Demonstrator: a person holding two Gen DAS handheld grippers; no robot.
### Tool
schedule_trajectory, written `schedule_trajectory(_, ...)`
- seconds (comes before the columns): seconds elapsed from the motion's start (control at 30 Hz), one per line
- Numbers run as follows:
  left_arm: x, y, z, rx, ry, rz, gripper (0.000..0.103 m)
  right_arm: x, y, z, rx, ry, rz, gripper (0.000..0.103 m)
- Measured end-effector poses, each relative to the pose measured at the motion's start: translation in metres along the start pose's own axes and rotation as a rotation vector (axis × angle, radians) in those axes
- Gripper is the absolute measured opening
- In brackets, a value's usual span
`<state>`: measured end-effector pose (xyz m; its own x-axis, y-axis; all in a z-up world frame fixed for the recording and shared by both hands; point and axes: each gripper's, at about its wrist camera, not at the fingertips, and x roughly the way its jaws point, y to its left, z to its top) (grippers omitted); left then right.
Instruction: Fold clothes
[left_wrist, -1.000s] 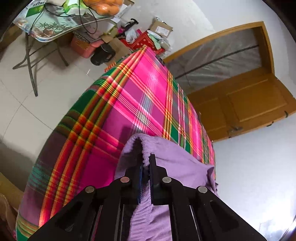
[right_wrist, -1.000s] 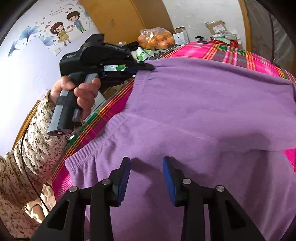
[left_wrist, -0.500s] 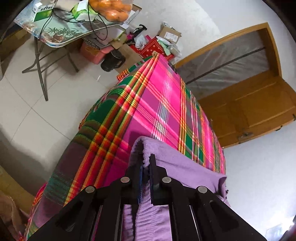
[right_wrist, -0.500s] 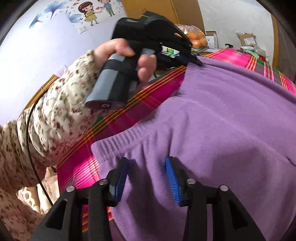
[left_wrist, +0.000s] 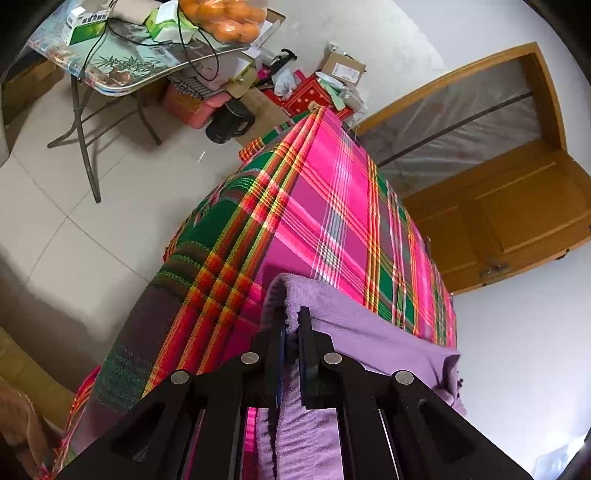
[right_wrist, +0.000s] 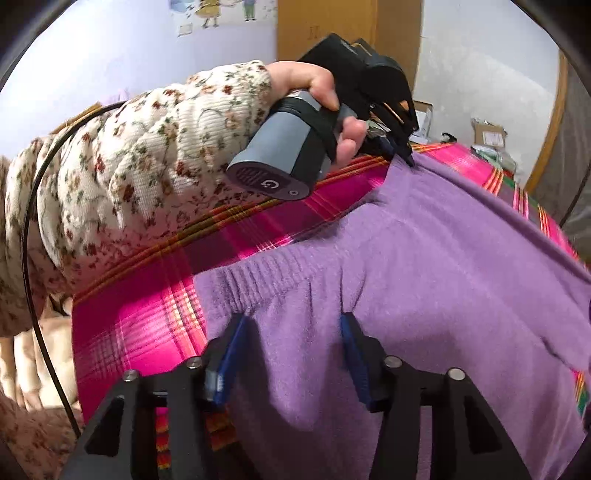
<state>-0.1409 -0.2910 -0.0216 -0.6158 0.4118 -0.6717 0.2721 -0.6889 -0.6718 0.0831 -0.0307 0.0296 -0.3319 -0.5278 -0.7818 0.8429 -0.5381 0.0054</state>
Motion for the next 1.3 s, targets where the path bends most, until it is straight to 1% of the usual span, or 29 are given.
schedule_trajectory(0.03,-0.001,0.000,0.000,0.004,-0.002,0.004,0.006,0.000,-0.001,0.001,0.009,0.000,0.000,0.022)
schedule_trajectory(0.07,-0.001,0.000,0.000,0.005,-0.003,0.007,0.006,0.000,-0.002,0.003,0.019,0.001,0.006,0.015)
schedule_trajectory(0.13,-0.003,0.000,0.001,0.007,-0.007,0.012,0.006,0.003,0.000,0.005,0.052,-0.001,0.012,0.007)
schedule_trajectory(0.17,-0.004,0.000,0.001,0.010,-0.008,0.016,0.006,0.004,0.001,0.006,0.060,-0.003,0.018,0.006)
schedule_trajectory(0.3,-0.008,0.003,0.003,0.019,-0.015,0.042,0.006,0.006,0.004,0.010,0.073,-0.008,0.048,0.005)
schedule_trajectory(0.43,-0.015,0.009,0.005,0.012,-0.029,0.061,0.006,0.006,0.005,0.016,0.076,-0.030,0.107,0.004)
schedule_trajectory(0.5,-0.016,0.014,0.005,0.004,-0.032,0.069,0.006,0.007,0.009,0.017,0.062,-0.035,0.111,0.004)
schedule_trajectory(0.6,-0.016,0.017,0.002,0.001,-0.031,0.065,0.006,0.013,0.003,0.015,0.083,-0.015,0.123,0.004)
schedule_trajectory(0.67,-0.017,0.013,0.000,0.017,-0.028,0.068,0.006,0.015,-0.002,0.015,0.106,-0.003,0.136,0.005)
schedule_trajectory(0.77,-0.022,0.002,-0.002,0.059,-0.018,0.084,0.006,0.012,-0.009,0.015,0.129,0.003,0.146,0.010)
schedule_trajectory(0.87,-0.036,-0.008,-0.006,0.100,-0.029,0.082,0.006,0.003,-0.015,0.013,0.129,-0.011,0.128,0.016)
schedule_trajectory(0.93,-0.048,-0.016,-0.011,0.127,-0.042,0.086,0.006,-0.009,-0.022,0.009,0.134,-0.037,0.113,0.018)
schedule_trajectory(1.0,-0.061,-0.027,-0.019,0.173,-0.065,0.112,0.006,-0.022,-0.035,0.004,0.158,-0.065,0.083,0.019)
schedule_trajectory(1.07,-0.073,-0.036,-0.029,0.215,-0.077,0.105,0.006,-0.038,-0.050,-0.006,0.200,-0.086,0.049,0.020)
schedule_trajectory(1.1,-0.078,-0.043,-0.036,0.235,-0.077,0.099,0.009,-0.048,-0.060,-0.013,0.226,-0.096,0.027,0.020)
schedule_trajectory(1.17,-0.088,-0.055,-0.051,0.274,-0.077,0.087,0.011,-0.067,-0.080,-0.026,0.277,-0.117,-0.017,0.021)
schedule_trajectory(1.27,-0.097,-0.073,-0.071,0.331,-0.067,0.061,0.012,-0.087,-0.117,-0.042,0.362,-0.142,-0.133,0.021)
schedule_trajectory(1.3,-0.099,-0.078,-0.078,0.342,-0.066,0.060,0.013,-0.097,-0.131,-0.051,0.401,-0.150,-0.181,0.021)
